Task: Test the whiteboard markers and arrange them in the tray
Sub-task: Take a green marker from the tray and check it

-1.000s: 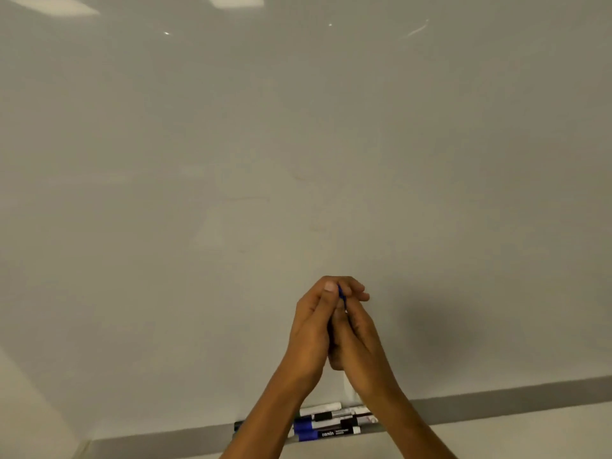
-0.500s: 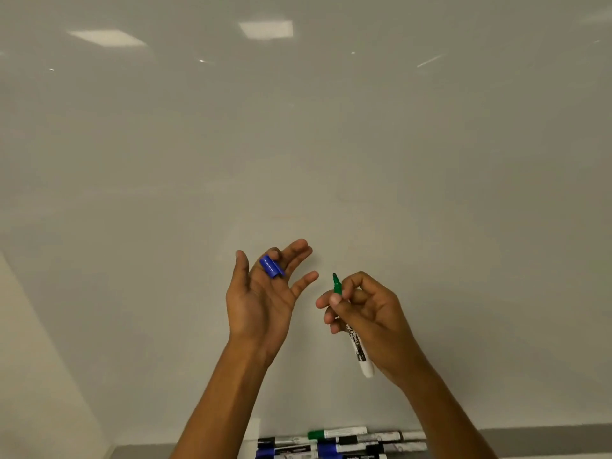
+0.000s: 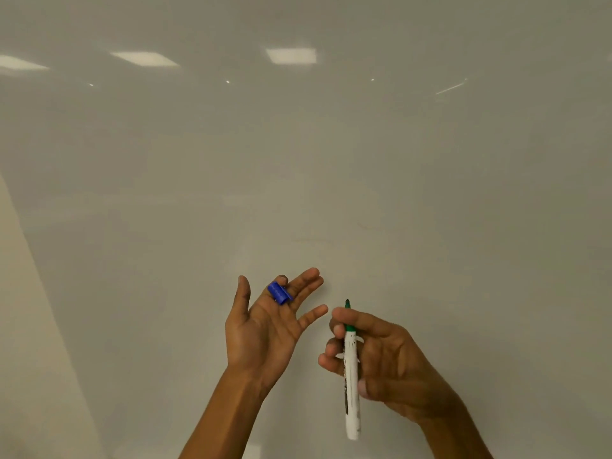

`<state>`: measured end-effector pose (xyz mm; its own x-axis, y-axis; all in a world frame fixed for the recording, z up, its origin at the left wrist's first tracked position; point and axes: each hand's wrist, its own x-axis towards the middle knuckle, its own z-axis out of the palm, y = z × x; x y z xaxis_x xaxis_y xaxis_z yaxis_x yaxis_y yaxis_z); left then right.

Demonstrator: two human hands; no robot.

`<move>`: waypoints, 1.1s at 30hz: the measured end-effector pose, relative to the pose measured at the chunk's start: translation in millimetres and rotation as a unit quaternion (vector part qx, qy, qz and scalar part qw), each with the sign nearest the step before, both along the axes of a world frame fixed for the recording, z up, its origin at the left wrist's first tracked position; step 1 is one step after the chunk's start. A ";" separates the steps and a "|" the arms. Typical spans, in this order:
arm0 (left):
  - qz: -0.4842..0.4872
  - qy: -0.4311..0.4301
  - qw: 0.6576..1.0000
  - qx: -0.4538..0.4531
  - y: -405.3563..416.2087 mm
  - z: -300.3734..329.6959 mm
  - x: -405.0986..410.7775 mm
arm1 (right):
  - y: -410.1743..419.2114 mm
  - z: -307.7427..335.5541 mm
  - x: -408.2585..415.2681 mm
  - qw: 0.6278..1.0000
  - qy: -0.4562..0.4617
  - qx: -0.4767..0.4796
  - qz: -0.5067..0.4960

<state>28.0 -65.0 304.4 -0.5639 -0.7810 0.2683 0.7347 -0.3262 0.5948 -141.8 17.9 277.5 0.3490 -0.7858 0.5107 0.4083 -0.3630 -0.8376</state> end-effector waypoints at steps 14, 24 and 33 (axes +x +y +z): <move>-0.011 -0.006 1.000 0.000 -5.6 1.1 -2.2 | -19.1 11.7 10.9 0.994 -0.014 0.104 -0.035; -0.013 0.002 1.000 0.002 -13.4 0.2 -5.7 | -27.3 9.2 12.5 0.970 -0.048 0.037 -0.235; 0.027 -0.010 1.000 0.006 -12.0 2.3 -6.0 | -53.7 18.3 -10.6 0.854 0.111 -0.191 -0.470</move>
<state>22.0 -77.0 306.7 -0.5257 -0.8138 0.2478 0.7398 -0.2936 0.6053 -152.4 -35.7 295.8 -0.2240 -0.5633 0.7953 -0.3681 -0.7067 -0.6043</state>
